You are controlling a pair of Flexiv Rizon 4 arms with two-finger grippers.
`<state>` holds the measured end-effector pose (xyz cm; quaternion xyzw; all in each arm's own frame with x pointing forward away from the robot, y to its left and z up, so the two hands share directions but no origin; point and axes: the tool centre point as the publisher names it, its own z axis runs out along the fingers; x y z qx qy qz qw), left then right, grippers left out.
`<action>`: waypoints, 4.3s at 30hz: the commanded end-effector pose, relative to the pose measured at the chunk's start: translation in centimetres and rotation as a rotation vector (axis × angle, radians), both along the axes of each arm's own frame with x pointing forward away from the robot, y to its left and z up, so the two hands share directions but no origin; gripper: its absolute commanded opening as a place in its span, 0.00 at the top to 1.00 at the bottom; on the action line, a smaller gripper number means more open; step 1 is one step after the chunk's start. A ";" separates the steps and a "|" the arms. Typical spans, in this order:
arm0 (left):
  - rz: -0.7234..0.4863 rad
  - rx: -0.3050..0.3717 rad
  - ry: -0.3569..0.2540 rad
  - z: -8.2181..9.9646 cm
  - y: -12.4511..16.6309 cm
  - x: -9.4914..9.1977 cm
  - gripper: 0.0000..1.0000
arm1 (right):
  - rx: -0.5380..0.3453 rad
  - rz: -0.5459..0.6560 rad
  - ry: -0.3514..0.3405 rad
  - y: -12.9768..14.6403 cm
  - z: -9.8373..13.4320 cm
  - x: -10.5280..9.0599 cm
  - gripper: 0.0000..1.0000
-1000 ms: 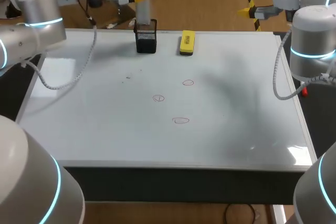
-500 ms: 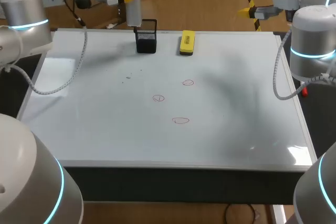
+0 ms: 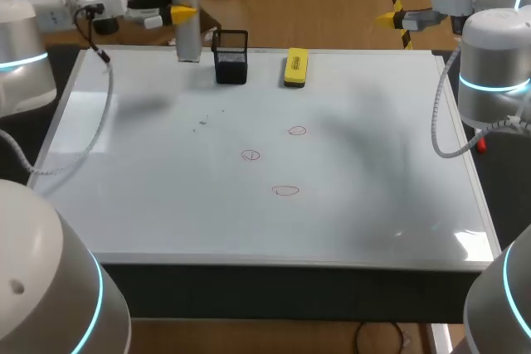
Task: Pick up the inspection probe, press it on each red-marked spot on the whiteboard one by one, put down the probe, pick up the eraser, and wipe off all the red marks.
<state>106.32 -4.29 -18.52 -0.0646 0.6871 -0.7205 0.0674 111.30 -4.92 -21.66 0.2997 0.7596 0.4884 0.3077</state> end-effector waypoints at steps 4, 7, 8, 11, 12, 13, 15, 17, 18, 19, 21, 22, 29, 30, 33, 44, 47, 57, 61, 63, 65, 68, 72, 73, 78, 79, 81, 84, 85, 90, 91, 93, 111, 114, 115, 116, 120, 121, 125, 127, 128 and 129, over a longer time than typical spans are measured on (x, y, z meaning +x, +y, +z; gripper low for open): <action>0.105 -0.008 0.005 -1.3 1.6 -1.4 1.00 | 0.000 0.001 0.001 0.0 0.0 0.0 0.00; 0.111 -0.010 0.011 -2.1 2.4 -1.3 1.00 | 0.000 0.001 0.001 0.0 0.0 0.0 0.00; 0.111 -0.011 0.012 -2.3 2.6 -1.3 1.00 | 0.000 0.001 0.001 0.0 0.0 0.0 0.00; 0.113 -0.011 0.014 -2.8 3.1 -1.3 1.00 | 0.000 0.001 0.001 0.0 0.0 0.0 0.00; 0.112 -0.014 0.018 -3.0 3.3 -1.2 1.00 | 0.000 0.001 0.001 0.0 0.0 0.0 0.00; 0.108 -0.013 0.020 -3.2 3.5 -1.1 1.00 | 0.000 0.001 0.001 0.0 0.0 0.0 0.00; 0.105 -0.016 0.022 -3.6 3.8 -1.0 1.00 | 0.000 0.001 0.001 0.0 0.0 0.0 0.00; 0.106 -0.018 0.027 -4.0 4.3 -0.9 1.00 | 0.000 0.001 0.001 0.0 0.0 0.0 0.00; 0.106 -0.022 0.028 -4.2 4.5 -0.8 1.00 | 0.000 0.001 0.001 0.0 0.0 0.0 0.00; 0.107 -0.022 0.029 -4.4 4.7 -0.7 1.00 | 0.000 0.001 0.001 0.0 0.0 0.0 0.00; 0.106 -0.031 0.030 -4.7 5.1 -0.7 1.00 | 0.000 0.001 0.001 0.0 0.0 0.0 0.00; 0.108 -0.032 0.032 -4.8 5.3 -0.6 1.00 | 0.000 0.001 0.001 0.0 0.0 0.0 0.00; 0.111 -0.043 0.048 -5.4 6.2 -0.3 1.00 | 0.000 0.001 0.001 0.0 0.0 0.0 0.00; 0.111 -0.043 0.050 -5.5 6.3 -0.3 1.00 | 0.000 0.001 0.001 0.0 0.0 0.0 0.00; 0.117 -0.046 0.060 -5.7 6.6 -0.1 1.00 | 0.000 0.001 0.001 0.0 0.0 0.0 0.00; 0.123 -0.039 0.071 -5.7 6.7 0.0 1.00 | 0.000 0.001 0.001 0.0 0.0 0.0 0.00; 0.123 -0.039 0.071 -5.7 6.7 0.0 1.00 | 0.000 0.001 0.001 0.0 0.0 0.0 0.00; 0.123 -0.039 0.071 -5.7 6.7 0.0 1.00 | -0.021 0.054 -0.004 0.4 0.2 0.1 0.00; 0.123 -0.039 0.071 -5.7 6.7 0.0 1.00 | -0.157 0.299 0.009 2.6 1.1 0.7 0.00; 0.123 -0.039 0.071 -5.7 6.7 0.0 1.00 | -0.223 0.408 0.023 3.6 1.1 1.2 0.00; 0.123 -0.039 0.071 -5.7 6.7 0.0 1.00 | -0.297 0.522 0.033 4.9 1.2 1.7 0.00; 0.123 -0.039 0.071 -5.7 6.7 0.0 1.00 | -0.404 0.700 0.048 6.8 1.1 2.3 0.00; 0.123 -0.039 0.071 -5.7 6.7 0.0 1.00 | -0.535 0.896 0.075 8.9 0.6 2.9 0.00; 0.123 -0.039 0.071 -5.7 6.7 0.0 1.00 | -0.568 0.926 0.078 9.3 0.4 3.2 0.00; 0.123 -0.039 0.071 -5.7 6.7 0.0 1.00 | -0.724 1.119 0.077 11.1 -0.3 3.7 0.00; 0.123 -0.039 0.071 -5.7 6.7 0.0 1.00 | -0.763 1.143 0.071 11.4 -0.4 3.8 0.00; 0.123 -0.039 0.071 -5.7 6.7 0.0 1.00 | -0.826 1.204 0.059 12.1 -0.5 3.9 0.00; 0.123 -0.039 0.071 -5.7 6.7 0.0 1.00 | -0.919 1.267 0.042 12.8 -1.2 4.2 0.00; 0.123 -0.039 0.071 -5.7 6.7 0.0 1.00 | -0.951 1.284 0.036 13.0 -1.5 4.3 0.00; 0.123 -0.039 0.071 -5.7 6.7 0.0 1.00 | -1.120 1.418 -0.020 14.0 -3.1 4.7 0.00; 0.123 -0.039 0.071 -5.7 6.7 0.0 1.00 | -1.154 1.451 -0.035 14.2 -3.4 4.7 0.00; 0.123 -0.039 0.071 -5.7 6.7 0.0 1.00 | -1.212 1.516 -0.064 14.7 -4.1 4.6 0.00; 0.123 -0.039 0.071 -5.7 6.7 0.0 1.00 | -1.503 1.889 -0.329 15.6 -9.8 3.5 0.00; 0.123 -0.039 0.071 -5.7 6.7 0.0 1.00 | -1.546 1.925 -0.376 15.8 -10.2 3.8 0.00; 0.123 -0.039 0.071 -5.7 6.7 0.0 1.00 | -1.560 1.936 -0.392 16.0 -9.9 3.7 0.00; 0.123 -0.039 0.071 -5.7 6.7 0.0 1.00 | -1.573 1.945 -0.404 16.1 -10.1 3.8 0.00; 0.123 -0.039 0.071 -5.7 6.7 0.0 1.00 | -1.631 1.990 -0.474 16.5 -11.2 3.8 0.00; 0.123 -0.039 0.071 -5.7 6.7 0.0 1.00 | -1.632 1.994 -0.486 16.6 -11.4 3.7 0.00; 0.123 -0.039 0.071 -5.7 6.7 0.0 1.00 | -1.670 2.035 -0.522 17.0 -12.2 3.8 0.00; 0.123 -0.039 0.071 -5.7 6.7 0.0 1.00 | -1.669 2.047 -0.522 17.2 -12.6 3.9 0.00; 0.123 -0.039 0.071 -5.7 6.7 0.0 1.00 | -1.661 2.048 -0.517 17.4 -12.9 3.9 0.00; 0.123 -0.039 0.071 -5.7 6.7 0.0 1.00 | -1.675 2.055 -0.516 17.4 -13.3 4.0 0.00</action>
